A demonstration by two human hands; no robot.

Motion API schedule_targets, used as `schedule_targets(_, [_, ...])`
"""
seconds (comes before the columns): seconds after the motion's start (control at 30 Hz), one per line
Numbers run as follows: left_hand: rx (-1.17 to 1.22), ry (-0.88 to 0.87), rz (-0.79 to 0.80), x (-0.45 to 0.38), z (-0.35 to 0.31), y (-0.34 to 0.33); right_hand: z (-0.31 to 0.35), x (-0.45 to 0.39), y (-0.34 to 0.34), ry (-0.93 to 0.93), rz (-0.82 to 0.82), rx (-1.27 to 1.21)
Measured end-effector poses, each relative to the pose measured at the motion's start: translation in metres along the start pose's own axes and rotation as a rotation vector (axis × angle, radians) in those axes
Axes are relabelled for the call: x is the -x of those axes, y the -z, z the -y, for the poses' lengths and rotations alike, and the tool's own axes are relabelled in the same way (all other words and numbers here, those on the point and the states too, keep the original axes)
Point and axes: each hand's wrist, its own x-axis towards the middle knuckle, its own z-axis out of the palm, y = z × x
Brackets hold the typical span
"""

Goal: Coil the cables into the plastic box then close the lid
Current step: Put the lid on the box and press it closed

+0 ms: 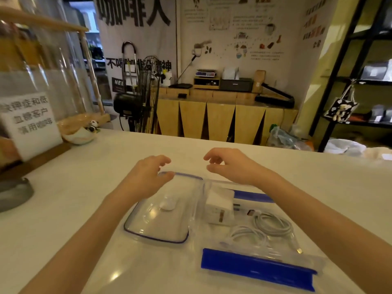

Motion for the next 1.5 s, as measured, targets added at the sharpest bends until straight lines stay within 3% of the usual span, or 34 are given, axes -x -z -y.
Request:
schedule_targets(0.17, [-0.109, 0.264, 0.047, 0.008, 0.040, -0.013, -0.005, -0.043, -0.017, -0.217, 0.308, 0.146])
schedule_targets(0.27, [-0.075, 0.358, 0.047, 0.007, 0.050, -0.015, -0.010, -0.056, -0.023, -0.325, 0.409, 0.052])
schedule_targets(0.5, [-0.040, 0.379, 0.006, 0.003, 0.066, -0.013, -0.015, -0.064, -0.043, -0.356, 0.247, 0.152])
schedule_targets(0.67, [0.078, 0.341, -0.116, 0.003, 0.069, -0.005, -0.013, -0.065, -0.038, -0.501, 0.168, -0.101])
schedule_targets(0.87, [0.288, 0.209, -0.319, 0.002, 0.062, 0.010, -0.004, -0.054, -0.010, -0.511, -0.027, -0.603])
schedule_targets(1.03, [0.862, 0.089, -0.283, 0.008, 0.038, 0.025, -0.001, -0.034, 0.010, -0.416, -0.217, -0.763])
schedule_targets(1.13, [0.942, -0.071, -0.228, 0.013, 0.008, 0.039, 0.001, -0.017, 0.024, -0.329, -0.347, -0.796])
schedule_targets(1.3, [0.786, -0.391, -0.151, 0.031, -0.046, 0.053, -0.008, 0.026, 0.059, -0.293, -0.478, -1.035])
schedule_targets(1.4, [0.440, -0.620, -0.080, 0.042, -0.071, 0.049, -0.028, 0.061, 0.073, -0.320, -0.469, -1.209])
schedule_targets(1.5, [0.218, -0.800, -0.017, 0.046, -0.083, 0.027, -0.047, 0.088, 0.069, -0.395, -0.429, -1.064])
